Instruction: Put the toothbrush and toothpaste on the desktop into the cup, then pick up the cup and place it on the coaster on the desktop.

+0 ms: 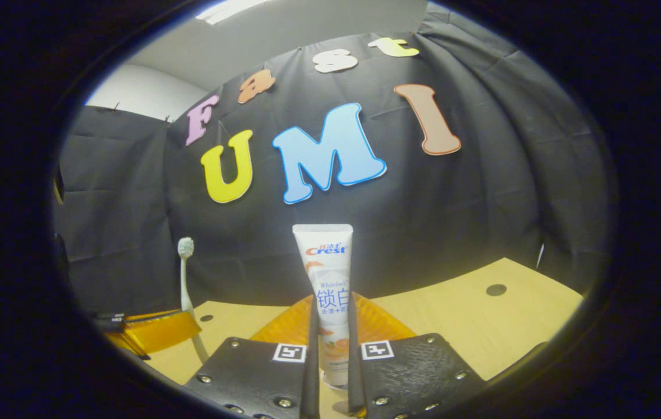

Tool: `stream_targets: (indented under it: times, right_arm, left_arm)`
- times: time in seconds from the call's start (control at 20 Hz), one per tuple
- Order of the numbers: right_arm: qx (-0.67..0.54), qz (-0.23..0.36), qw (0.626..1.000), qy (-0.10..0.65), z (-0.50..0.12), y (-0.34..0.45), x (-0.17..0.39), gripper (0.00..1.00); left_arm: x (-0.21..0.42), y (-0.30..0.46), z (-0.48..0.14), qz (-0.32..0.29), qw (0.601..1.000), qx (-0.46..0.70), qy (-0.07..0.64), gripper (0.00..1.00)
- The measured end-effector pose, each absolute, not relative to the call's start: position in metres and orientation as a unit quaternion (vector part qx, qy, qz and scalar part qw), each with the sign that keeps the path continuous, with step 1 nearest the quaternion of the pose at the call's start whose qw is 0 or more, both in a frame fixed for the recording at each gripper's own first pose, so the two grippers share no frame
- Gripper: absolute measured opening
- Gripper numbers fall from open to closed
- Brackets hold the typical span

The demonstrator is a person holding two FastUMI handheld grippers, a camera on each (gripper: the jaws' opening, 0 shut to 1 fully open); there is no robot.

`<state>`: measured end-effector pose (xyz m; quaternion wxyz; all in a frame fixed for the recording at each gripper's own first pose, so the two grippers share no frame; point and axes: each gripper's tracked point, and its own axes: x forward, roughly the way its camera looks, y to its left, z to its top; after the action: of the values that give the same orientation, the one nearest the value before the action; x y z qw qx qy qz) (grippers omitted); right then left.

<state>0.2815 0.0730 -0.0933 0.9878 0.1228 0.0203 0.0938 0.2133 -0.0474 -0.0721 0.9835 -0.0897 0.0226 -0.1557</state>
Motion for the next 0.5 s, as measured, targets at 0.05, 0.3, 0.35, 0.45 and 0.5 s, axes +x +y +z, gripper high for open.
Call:
stream_targets:
  times: [0.05,0.3,0.35,0.45,0.5]
  right_arm:
    - [0.116,0.092,0.989,0.026,-0.102,0.072,0.287,0.20]
    - [0.106,0.085,0.988,0.071,-0.142,0.069,0.300,0.19]
    - [0.103,0.083,0.988,0.074,-0.146,0.068,0.302,0.20]
    - [0.098,0.082,0.988,0.085,-0.155,0.070,0.304,0.23]
    - [0.096,0.082,0.987,0.096,-0.162,0.071,0.304,0.23]
  left_arm:
    - [0.216,-0.050,-0.071,-0.159,0.983,-0.092,0.018,0.07]
    - [0.238,-0.057,-0.068,-0.168,0.982,-0.090,0.004,0.07]
    - [0.240,-0.058,-0.069,-0.167,0.982,-0.088,0.004,0.07]
    - [0.244,-0.061,-0.073,-0.170,0.981,-0.088,0.007,0.07]
    - [0.245,-0.062,-0.076,-0.172,0.981,-0.090,0.009,0.07]
